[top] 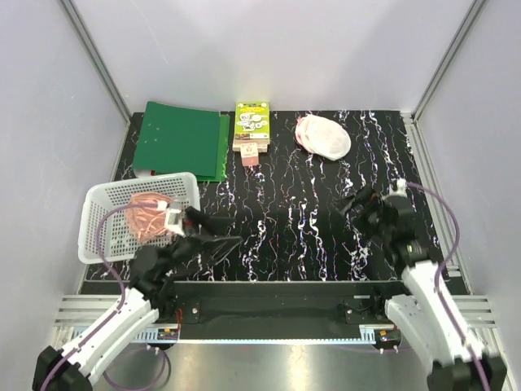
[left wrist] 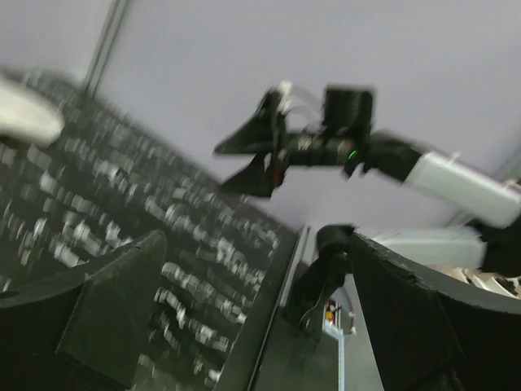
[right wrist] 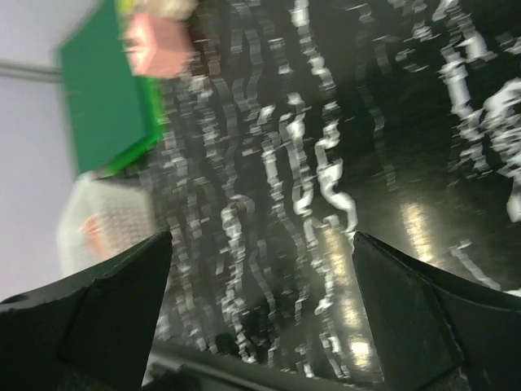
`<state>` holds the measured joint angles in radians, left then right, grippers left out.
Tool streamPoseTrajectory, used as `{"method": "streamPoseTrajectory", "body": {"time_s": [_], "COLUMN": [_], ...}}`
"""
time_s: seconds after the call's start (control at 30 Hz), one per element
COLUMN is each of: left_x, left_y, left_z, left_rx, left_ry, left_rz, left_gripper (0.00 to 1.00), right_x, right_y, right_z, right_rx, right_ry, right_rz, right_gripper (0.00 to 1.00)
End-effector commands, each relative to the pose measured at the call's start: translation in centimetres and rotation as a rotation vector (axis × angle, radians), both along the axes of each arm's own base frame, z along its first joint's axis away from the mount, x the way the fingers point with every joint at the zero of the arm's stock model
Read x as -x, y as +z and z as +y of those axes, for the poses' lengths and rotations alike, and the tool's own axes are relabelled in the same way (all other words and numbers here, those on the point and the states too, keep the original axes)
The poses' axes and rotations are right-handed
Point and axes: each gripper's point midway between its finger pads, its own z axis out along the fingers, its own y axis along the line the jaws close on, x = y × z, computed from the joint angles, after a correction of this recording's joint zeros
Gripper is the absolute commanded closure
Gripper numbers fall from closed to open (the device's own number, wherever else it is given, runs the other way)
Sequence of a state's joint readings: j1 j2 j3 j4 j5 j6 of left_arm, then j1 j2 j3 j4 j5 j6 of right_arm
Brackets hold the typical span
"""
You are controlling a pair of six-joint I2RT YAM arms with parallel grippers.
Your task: Place the bra in the laundry bag and zip it closed
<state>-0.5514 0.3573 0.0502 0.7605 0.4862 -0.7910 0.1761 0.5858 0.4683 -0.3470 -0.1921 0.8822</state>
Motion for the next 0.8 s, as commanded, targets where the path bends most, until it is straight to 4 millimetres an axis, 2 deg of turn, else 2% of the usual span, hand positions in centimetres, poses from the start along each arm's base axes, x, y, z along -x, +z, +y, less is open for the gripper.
{"method": "streamPoseTrajectory", "body": {"time_s": [0.0,0.03,0.07,0.1,0.13,0.17,0.2,0.23,0.27,0.3,0.33,0.37,0.4,0.43,0.47,0.5,0.53,0.57,0.6,0.63,0.67,0.7,0.77], "left_x": [-4.1,-5.6,-6.3,-7.2,-7.6,-7.7,-7.6,-7.9,-7.9,-7.8,-7.7,-7.3,-6.4,-6.0,-5.7,-5.3,-5.1,-5.0,-4.9,-4.8,-4.6,-4.6,-4.6], "left_y": [-0.7,-1.0,-1.1,-1.2,-0.7,-0.8,-0.4,-0.1,0.9,-0.8,-0.7,-0.5,-0.4,-0.2,0.0,0.0,0.0,0.0,0.0,0.0,0.2,0.3,0.6], "left_z": [0.1,1.0,1.5,2.5,3.0,3.4,3.9,4.6,5.0,6.0,6.3,6.2,5.1,4.6,4.2,3.9,4.0,4.1,4.3,4.3,4.6,4.7,5.1], "left_rx": [-0.185,-0.217,-0.250,-0.304,-0.317,-0.342,-0.365,-0.362,-0.349,-0.388,-0.392,-0.403,-0.436,-0.441,-0.444,-0.450,-0.445,-0.435,-0.429,-0.424,-0.415,-0.413,-0.409], "left_ry": [0.155,0.246,0.293,0.367,0.402,0.424,0.445,0.487,0.507,0.550,0.562,0.546,0.463,0.426,0.395,0.367,0.366,0.367,0.374,0.377,0.381,0.391,0.411], "left_rz": [0.180,0.229,0.258,0.293,0.293,0.306,0.311,0.325,0.332,0.420,0.435,0.433,0.391,0.371,0.354,0.344,0.345,0.348,0.346,0.345,0.332,0.326,0.321], "left_gripper": [0.01,0.01,0.01,0.01,0.01,0.01,0.01,0.01,0.01,0.01,0.01,0.01,0.01,0.01,0.01,0.01,0.01,0.01,0.01,0.01,0.01,0.01,0.01], "right_x": [-4.2,-5.4,-6.6,-8.8,-10.2,-11.6,-14.1,-15.8,-17.2,-20.0,-21.4,-22.7,-24.8,-25.9,-26.9,-28.5,-29.1,-29.5,-30.4,-30.7,-30.7,-30.9,-30.7], "right_y": [-0.5,-2.5,-2.5,-0.6,-2.7,-2.5,-0.6,-2.6,-2.7,-0.5,-3.1,-3.4,-1.3,-4.0,-4.1,-2.9,-5.2,-5.8,-5.1,-7.2,-7.8,-9.1,-10.4], "right_z": [-3.5,-3.7,-3.7,-3.9,-4.0,-4.0,-4.0,-3.8,-3.6,-3.3,-3.3,-3.5,-3.5,-3.5,-3.5,-3.6,-3.3,-2.5,-2.0,-1.7,-0.6,-0.5,0.4], "right_rx": [0.321,0.371,0.401,0.448,0.491,0.522,0.565,0.601,0.664,0.693,0.739,0.810,0.848,0.883,0.929,0.977,0.996,0.997,1.001,1.000,0.990,0.996,1.011], "right_ry": [-0.066,-0.049,-0.035,-0.032,-0.015,0.002,0.006,0.047,0.114,0.125,0.168,0.228,0.230,0.276,0.327,0.333,0.377,0.450,0.460,0.496,0.556,0.582,0.643], "right_rz": [0.099,0.189,0.201,0.162,0.232,0.230,0.179,0.221,0.203,0.137,0.191,0.180,0.147,0.193,0.181,0.151,0.186,0.167,0.151,0.183,0.174,0.205,0.223], "right_gripper": [0.00,0.00,0.00,0.00,0.00,0.00,0.00,0.00,0.00,0.00,0.00,0.00,0.00,0.00,0.01,0.02,0.02,0.02,0.04,0.07,0.10,0.11,0.11]}}
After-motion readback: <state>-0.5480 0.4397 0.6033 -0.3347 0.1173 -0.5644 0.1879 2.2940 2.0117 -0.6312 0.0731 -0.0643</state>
